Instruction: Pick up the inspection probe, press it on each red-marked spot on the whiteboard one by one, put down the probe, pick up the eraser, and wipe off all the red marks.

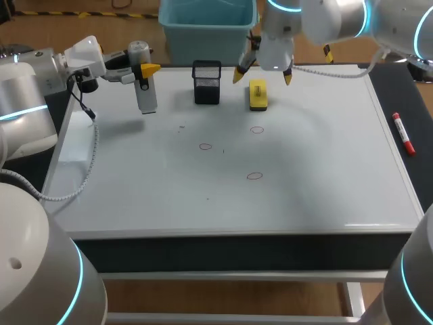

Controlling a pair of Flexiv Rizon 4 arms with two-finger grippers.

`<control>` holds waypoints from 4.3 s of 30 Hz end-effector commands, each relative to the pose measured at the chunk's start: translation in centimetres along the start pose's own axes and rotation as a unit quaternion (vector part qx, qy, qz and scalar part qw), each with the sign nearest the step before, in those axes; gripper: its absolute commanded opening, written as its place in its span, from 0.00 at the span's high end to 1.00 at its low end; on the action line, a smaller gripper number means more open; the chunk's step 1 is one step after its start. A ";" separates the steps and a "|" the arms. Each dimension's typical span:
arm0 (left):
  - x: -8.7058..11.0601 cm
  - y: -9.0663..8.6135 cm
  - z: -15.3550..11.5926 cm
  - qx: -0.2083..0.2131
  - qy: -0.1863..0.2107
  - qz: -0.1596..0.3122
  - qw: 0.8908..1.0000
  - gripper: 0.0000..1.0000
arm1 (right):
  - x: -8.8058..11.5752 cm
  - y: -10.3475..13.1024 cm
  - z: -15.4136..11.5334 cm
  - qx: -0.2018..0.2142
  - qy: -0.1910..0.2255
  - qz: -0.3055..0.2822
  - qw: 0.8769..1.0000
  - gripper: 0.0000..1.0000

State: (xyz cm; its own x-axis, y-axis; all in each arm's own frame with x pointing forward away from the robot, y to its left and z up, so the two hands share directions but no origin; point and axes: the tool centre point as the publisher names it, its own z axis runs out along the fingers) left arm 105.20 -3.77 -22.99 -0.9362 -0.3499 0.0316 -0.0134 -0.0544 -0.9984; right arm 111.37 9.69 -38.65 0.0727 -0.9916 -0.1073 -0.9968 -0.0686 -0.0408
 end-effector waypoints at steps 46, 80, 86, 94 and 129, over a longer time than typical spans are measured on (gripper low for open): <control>0.0 0.0 0.0 0.001 -0.001 0.000 1.000 1.00 | 0.4 -1.3 4.1 -0.033 0.031 0.020 0.999 1.00; 0.0 0.0 0.0 0.001 -0.001 0.000 1.000 1.00 | 7.9 -2.9 -5.8 0.036 0.021 0.257 0.965 1.00; 0.0 0.0 0.0 0.001 -0.001 0.000 1.000 1.00 | 10.0 -0.5 -6.6 0.044 0.023 0.299 0.953 1.00; 0.0 0.0 0.0 0.001 -0.001 0.000 1.000 1.00 | 11.7 3.6 -7.6 0.053 0.014 0.350 0.935 1.00; 0.0 0.0 0.0 0.001 -0.001 0.000 1.000 1.00 | 14.4 8.7 -8.2 0.057 0.005 0.447 0.893 1.00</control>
State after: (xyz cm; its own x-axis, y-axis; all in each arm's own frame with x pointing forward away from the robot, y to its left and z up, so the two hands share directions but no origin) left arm 105.20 -3.76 -22.99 -0.9362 -0.3501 0.0316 -0.0134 -0.0544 -0.9984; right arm 103.33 -6.09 -32.56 -0.7508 -0.6442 -0.1464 -0.6454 0.7625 -0.0450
